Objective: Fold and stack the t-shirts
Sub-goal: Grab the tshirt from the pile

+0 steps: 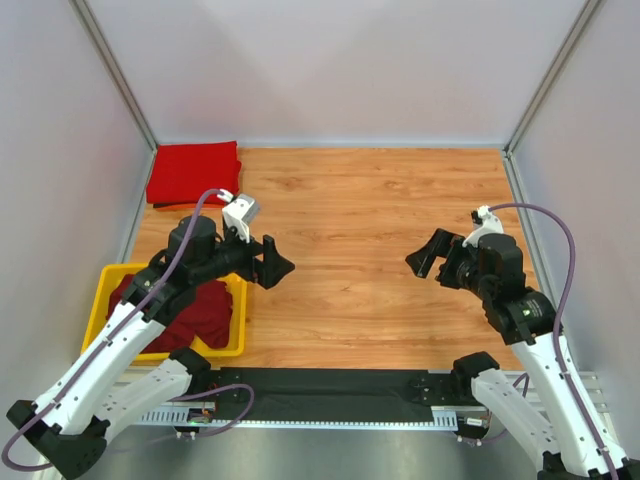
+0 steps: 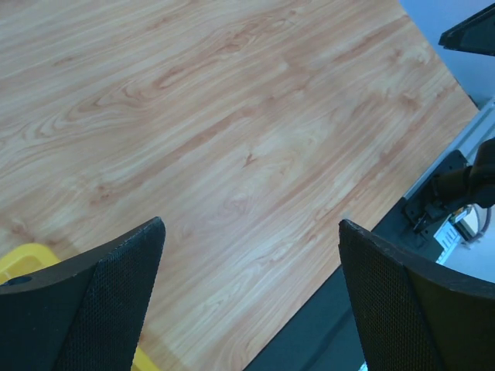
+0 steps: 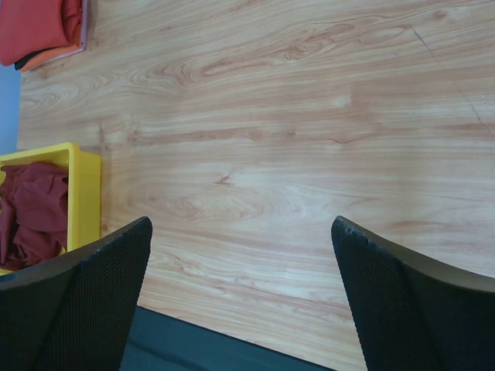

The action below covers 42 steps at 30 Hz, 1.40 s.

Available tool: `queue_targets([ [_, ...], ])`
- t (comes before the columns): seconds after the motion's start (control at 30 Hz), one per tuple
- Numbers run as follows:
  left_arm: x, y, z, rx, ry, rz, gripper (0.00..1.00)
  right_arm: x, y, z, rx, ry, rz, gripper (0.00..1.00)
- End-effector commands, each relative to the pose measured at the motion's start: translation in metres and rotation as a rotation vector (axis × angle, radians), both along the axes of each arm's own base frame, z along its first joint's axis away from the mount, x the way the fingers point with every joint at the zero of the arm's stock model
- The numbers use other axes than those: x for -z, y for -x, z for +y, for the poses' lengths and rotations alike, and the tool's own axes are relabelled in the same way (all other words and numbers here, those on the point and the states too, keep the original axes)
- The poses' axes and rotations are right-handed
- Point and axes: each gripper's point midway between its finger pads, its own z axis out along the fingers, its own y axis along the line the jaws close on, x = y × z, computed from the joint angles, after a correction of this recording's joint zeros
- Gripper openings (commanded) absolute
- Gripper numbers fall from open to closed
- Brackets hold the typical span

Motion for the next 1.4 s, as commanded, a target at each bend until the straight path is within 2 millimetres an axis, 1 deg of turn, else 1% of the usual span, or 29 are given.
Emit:
queue_targets([
  [0.0, -0.022, -0.002, -0.010, 0.015, 0.083, -0.017, 0.99, -0.019, -0.002, -0.001, 0.016, -0.016, -0.038, 1.00],
  [0.1, -0.020, -0.017, 0.003, -0.173, 0.105, 0.077, 0.99, -0.019, -0.001, 0.000, 0.016, -0.023, -0.040, 1.00],
  [0.13, -0.004, -0.018, 0.018, -0.270, 0.049, 0.149, 1.00, -0.018, 0.000, -0.001, 0.019, -0.025, -0.038, 1.00],
  [0.17, 0.010, -0.034, 0.040, -0.433, -0.033, 0.169, 0.98, -0.018, 0.003, 0.000, 0.015, -0.032, -0.033, 1.00],
  [0.2, 0.003, -0.039, 0.054, -0.518, -0.055, 0.177, 0.96, -0.021, 0.005, 0.000, 0.010, -0.037, -0.040, 1.00],
  [0.23, 0.018, -0.036, 0.083, -0.666, -0.135, 0.253, 0.93, -0.023, 0.008, 0.002, -0.005, -0.044, -0.045, 1.00],
  [0.27, 0.027, -0.038, 0.092, -0.720, -0.180, 0.306, 0.85, -0.023, 0.010, 0.002, -0.011, -0.044, -0.046, 1.00],
  [0.3, 0.029, -0.038, 0.100, -0.763, -0.190, 0.346, 0.83, -0.024, 0.012, 0.002, -0.016, -0.041, -0.054, 1.00],
  [0.33, 0.040, -0.033, 0.114, -0.838, -0.174, 0.446, 0.82, -0.025, 0.014, 0.002, -0.024, -0.040, -0.060, 1.00],
  [0.37, 0.049, -0.031, 0.119, -0.875, -0.150, 0.516, 0.81, -0.023, 0.016, 0.003, -0.032, -0.040, -0.057, 1.00],
  [0.47, 0.086, -0.018, 0.152, -1.076, -0.038, 0.764, 0.80, -0.020, 0.020, 0.005, -0.062, -0.040, -0.057, 1.00],
  [0.5, 0.105, -0.008, 0.163, -1.146, -0.047, 0.834, 0.80, -0.021, 0.021, 0.005, -0.062, -0.040, -0.059, 1.00],
  [0.53, 0.116, 0.001, 0.182, -1.258, -0.037, 0.899, 0.80, -0.020, 0.022, 0.005, -0.059, -0.045, -0.053, 1.00],
  [0.57, 0.126, 0.006, 0.190, -1.326, -0.037, 0.945, 0.81, -0.019, 0.025, 0.005, -0.063, -0.049, -0.052, 1.00],
  [0.63, 0.156, 0.024, 0.200, -1.438, -0.058, 1.072, 0.82, -0.019, 0.028, 0.008, -0.076, -0.065, -0.050, 1.00],
  [0.67, 0.165, 0.030, 0.200, -1.469, -0.059, 1.119, 0.83, -0.018, 0.030, 0.008, -0.080, -0.069, -0.050, 1.00],
  [0.73, 0.197, 0.041, 0.199, -1.529, -0.062, 1.241, 0.84, -0.017, 0.032, 0.010, -0.087, -0.079, -0.055, 1.00],
  [0.87, 0.226, 0.035, 0.200, -1.573, -0.071, 1.305, 0.86, -0.015, 0.034, 0.009, -0.089, -0.076, -0.056, 1.00],
  [0.97, 0.246, 0.035, 0.205, -1.619, -0.112, 1.337, 0.84, -0.016, 0.037, 0.007, -0.089, -0.073, -0.058, 1.00],
  [1.0, 0.250, 0.033, 0.206, -1.623, -0.111, 1.336, 0.82, -0.017, 0.037, 0.007, -0.088, -0.073, -0.064, 1.00],
  [1.03, 0.256, 0.034, 0.207, -1.620, -0.133, 1.352, 0.64, -0.018, 0.038, 0.007, -0.087, -0.073, -0.062, 1.00],
  [1.1, 0.259, 0.032, 0.207, -1.609, -0.127, 1.360, 0.24, -0.020, 0.039, 0.006, -0.089, -0.073, -0.071, 1.00],
  [1.13, 0.258, 0.033, 0.207, -1.608, -0.130, 1.365, 0.15, -0.022, 0.039, 0.006, -0.088, -0.072, -0.071, 1.00],
  [1.17, 0.251, 0.025, 0.210, -1.609, -0.123, 1.343, 0.12, -0.023, 0.039, 0.005, -0.086, -0.070, -0.071, 1.00],
  [1.2, 0.244, 0.026, 0.210, -1.602, -0.137, 1.345, 0.05, -0.024, 0.040, 0.005, -0.087, -0.071, -0.073, 1.00],
  [1.23, 0.233, 0.017, 0.208, -1.565, -0.105, 1.319, 0.00, -0.025, 0.040, 0.005, -0.087, -0.070, -0.072, 1.00],
  [1.27, 0.216, 0.000, 0.209, -1.508, -0.074, 1.257, 0.00, -0.027, 0.040, 0.006, -0.088, -0.072, -0.075, 1.00],
  [1.3, 0.203, -0.006, 0.207, -1.478, -0.051, 1.231, 0.00, -0.029, 0.041, 0.006, -0.091, -0.071, -0.082, 1.00],
  [1.37, 0.153, -0.030, 0.210, -1.459, 0.061, 1.065, 0.00, -0.034, 0.041, 0.006, -0.094, -0.075, -0.092, 1.00],
])
